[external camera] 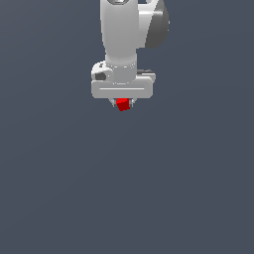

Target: Pick up the red cube and move it to a goal position.

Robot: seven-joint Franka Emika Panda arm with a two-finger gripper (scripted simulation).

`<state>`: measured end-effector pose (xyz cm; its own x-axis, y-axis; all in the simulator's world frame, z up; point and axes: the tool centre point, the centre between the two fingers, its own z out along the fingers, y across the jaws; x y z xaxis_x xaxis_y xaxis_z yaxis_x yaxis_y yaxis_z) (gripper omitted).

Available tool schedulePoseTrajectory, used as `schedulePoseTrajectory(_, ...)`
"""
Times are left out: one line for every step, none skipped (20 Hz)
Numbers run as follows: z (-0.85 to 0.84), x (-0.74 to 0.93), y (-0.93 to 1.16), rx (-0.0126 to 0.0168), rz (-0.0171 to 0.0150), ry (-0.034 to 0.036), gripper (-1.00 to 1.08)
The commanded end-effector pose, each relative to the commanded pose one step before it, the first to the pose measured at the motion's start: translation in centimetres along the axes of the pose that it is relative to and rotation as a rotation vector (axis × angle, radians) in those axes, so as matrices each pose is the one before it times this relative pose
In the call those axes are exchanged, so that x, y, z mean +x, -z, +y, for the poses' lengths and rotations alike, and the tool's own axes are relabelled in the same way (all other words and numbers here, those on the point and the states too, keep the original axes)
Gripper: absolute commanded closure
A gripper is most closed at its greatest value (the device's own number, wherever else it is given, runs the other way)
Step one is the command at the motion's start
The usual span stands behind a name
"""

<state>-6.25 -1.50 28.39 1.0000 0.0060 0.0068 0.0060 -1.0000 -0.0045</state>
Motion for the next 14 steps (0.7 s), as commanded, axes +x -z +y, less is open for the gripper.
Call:
schedulePoseTrajectory(1.142,0.105,2.599,-0.00021,-0.00141,-0.00012,1.08)
schedulePoseTrajectory(0.445,0.091,0.939,-0.00067,-0.00105,-0.00060,1.08)
schedulePoseTrajectory(0.410,0.061,0.940,0.00000,0.00000,0.00000,1.08)
schedulePoseTrajectory(0.393,0.083,0.847,-0.00053,-0.00071,-0.00041,1.08)
schedulePoseTrajectory(0.364,0.062,0.829,0.00000,0.00000,0.00000,1.08)
schedulePoseTrajectory(0.345,0.089,0.730,-0.00068,-0.00086,-0.00049,1.08)
schedulePoseTrajectory(0.318,0.061,0.719,0.00000,0.00000,0.00000,1.08)
schedulePoseTrajectory(0.295,0.083,0.630,-0.00058,-0.00068,-0.00038,1.08)
schedulePoseTrajectory(0.272,0.059,0.611,0.00000,0.00000,0.00000,1.08)
schedulePoseTrajectory(0.247,0.081,0.523,-0.00061,-0.00068,-0.00036,1.08)
schedulePoseTrajectory(0.226,0.056,0.504,0.00000,0.00000,0.00000,1.08)
schedulePoseTrajectory(0.202,0.053,0.450,0.00000,0.00000,0.00000,1.08)
schedulePoseTrajectory(0.174,0.073,0.364,-0.00063,-0.00067,-0.00034,1.08)
schedulePoseTrajectory(0.156,0.046,0.346,0.00000,0.00000,0.00000,1.08)
